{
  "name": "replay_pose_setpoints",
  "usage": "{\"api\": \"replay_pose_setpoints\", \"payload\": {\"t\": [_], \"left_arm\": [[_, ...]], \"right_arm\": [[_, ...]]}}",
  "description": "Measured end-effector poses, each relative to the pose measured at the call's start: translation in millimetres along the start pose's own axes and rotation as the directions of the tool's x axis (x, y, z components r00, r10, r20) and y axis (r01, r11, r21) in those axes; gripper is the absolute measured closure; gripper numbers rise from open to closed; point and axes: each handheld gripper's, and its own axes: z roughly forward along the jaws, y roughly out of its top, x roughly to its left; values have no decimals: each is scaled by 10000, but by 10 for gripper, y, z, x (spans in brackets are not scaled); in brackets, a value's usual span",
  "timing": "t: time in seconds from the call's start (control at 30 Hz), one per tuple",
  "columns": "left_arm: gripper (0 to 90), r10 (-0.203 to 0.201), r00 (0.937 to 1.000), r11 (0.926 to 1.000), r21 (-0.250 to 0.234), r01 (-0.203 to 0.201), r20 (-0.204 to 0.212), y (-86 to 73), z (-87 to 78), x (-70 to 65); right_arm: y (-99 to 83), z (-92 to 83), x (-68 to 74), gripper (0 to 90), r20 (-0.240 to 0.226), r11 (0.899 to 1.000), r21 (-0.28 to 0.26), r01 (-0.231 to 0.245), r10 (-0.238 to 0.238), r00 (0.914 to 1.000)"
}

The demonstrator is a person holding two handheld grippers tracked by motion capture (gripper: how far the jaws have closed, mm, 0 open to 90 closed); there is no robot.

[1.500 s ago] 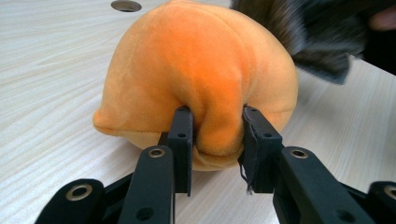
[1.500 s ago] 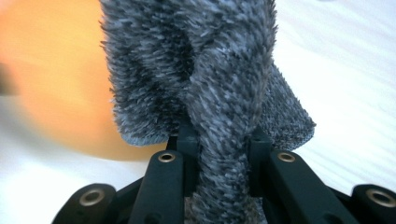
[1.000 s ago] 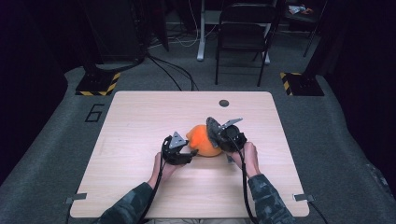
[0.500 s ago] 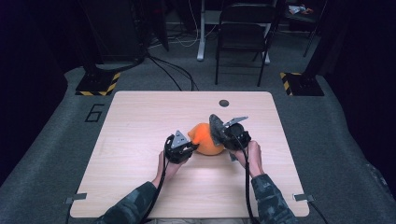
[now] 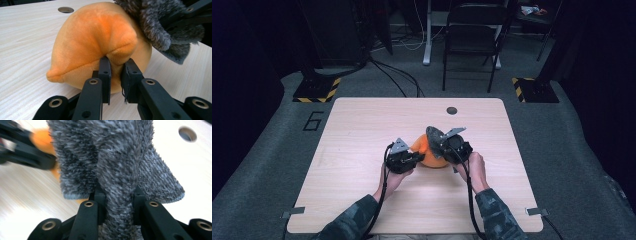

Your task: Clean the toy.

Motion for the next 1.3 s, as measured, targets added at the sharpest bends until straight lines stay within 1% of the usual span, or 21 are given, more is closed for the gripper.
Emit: {"api": "replay_pose_setpoints", "payload": {"t": [0.03,0.2,0.23,0.3,0.4,0.43,0.47,0.5,0.6,0.63,0.7,0.73,0.8,0.83,0.87,0.93,1.0,1.07,1.13,1.2,1.3], "left_arm": [[765,21,10000,10000,59,-22,56,-3,7,6],[760,156,9997,9998,111,-158,162,-9,24,34],[758,20,9999,9999,121,-22,170,-15,23,29],[756,26,9999,9999,143,-28,137,-19,17,31],[748,10,9999,10000,84,-11,125,-20,16,36],[744,22,9999,10000,80,-23,121,-17,15,42],[742,0,9999,10000,93,-1,141,-14,12,48],[742,-66,9999,10000,7,65,118,-15,16,58],[742,-163,9998,9999,-19,163,138,-16,11,82],[742,-164,9998,9999,-13,165,135,-17,8,82],[740,-96,9999,10000,23,96,49,-16,5,68],[739,-71,10000,10000,31,71,20,-15,6,63],[737,-11,10000,10000,7,11,-27,-11,11,59],[735,-63,10000,10000,-35,63,-25,-10,15,58],[728,-67,10000,10000,-64,67,-23,-10,17,60],[664,-34,10000,10000,-79,34,-42,-7,22,61],[567,24,9999,10000,-91,-25,-115,-8,22,50],[482,250,9992,9997,38,-249,-324,-13,20,22],[436,475,9973,9988,138,-468,-563,-26,38,-9],[475,629,9953,9979,196,-616,-743,-43,77,-15],[611,631,9950,9980,142,-622,-773,-64,124,0]], "right_arm": [[-50,48,-60,738,-85,9991,247,-335,337,9994],[-154,176,-210,737,-243,9941,708,-817,836,9962],[-179,206,-241,737,-211,9902,949,-1021,1046,9943],[-247,291,-296,737,-206,9834,1304,-1259,1296,9913],[-363,451,-352,736,-87,9706,1969,-1386,1431,9897],[-378,473,-371,737,-107,9694,1978,-1455,1506,9885],[-372,462,-387,738,-232,9685,1949,-1551,1626,9864],[-352,435,-403,740,-184,9697,1951,-1473,1538,9879],[-282,280,-455,743,-63,9764,1461,-1593,1619,9868],[-250,208,-464,744,-84,9777,1193,-1729,1751,9845],[-188,59,-464,744,-236,9845,495,-1681,1694,9853],[-126,-62,-414,744,-441,9866,38,-1629,1629,9857],[-60,-149,-313,744,-527,9895,-395,-1387,1366,9892],[-29,-150,-251,743,-647,9916,-320,-1253,1230,9903],[-6,-98,-195,742,-787,9958,-4,-919,916,9927],[-30,53,-124,741,-506,9970,301,-714,728,9961],[-57,128,-127,742,-351,9965,201,-814,821,9960],[-68,119,-154,742,-312,9961,213,-852,858,9958],[-94,133,-164,742,-198,9954,280,-914,919,9956],[-110,148,-188,742,-299,9949,232,-980,987,9947],[-111,156,-208,741,-351,9948,174,-1001,1006,9943]]}}
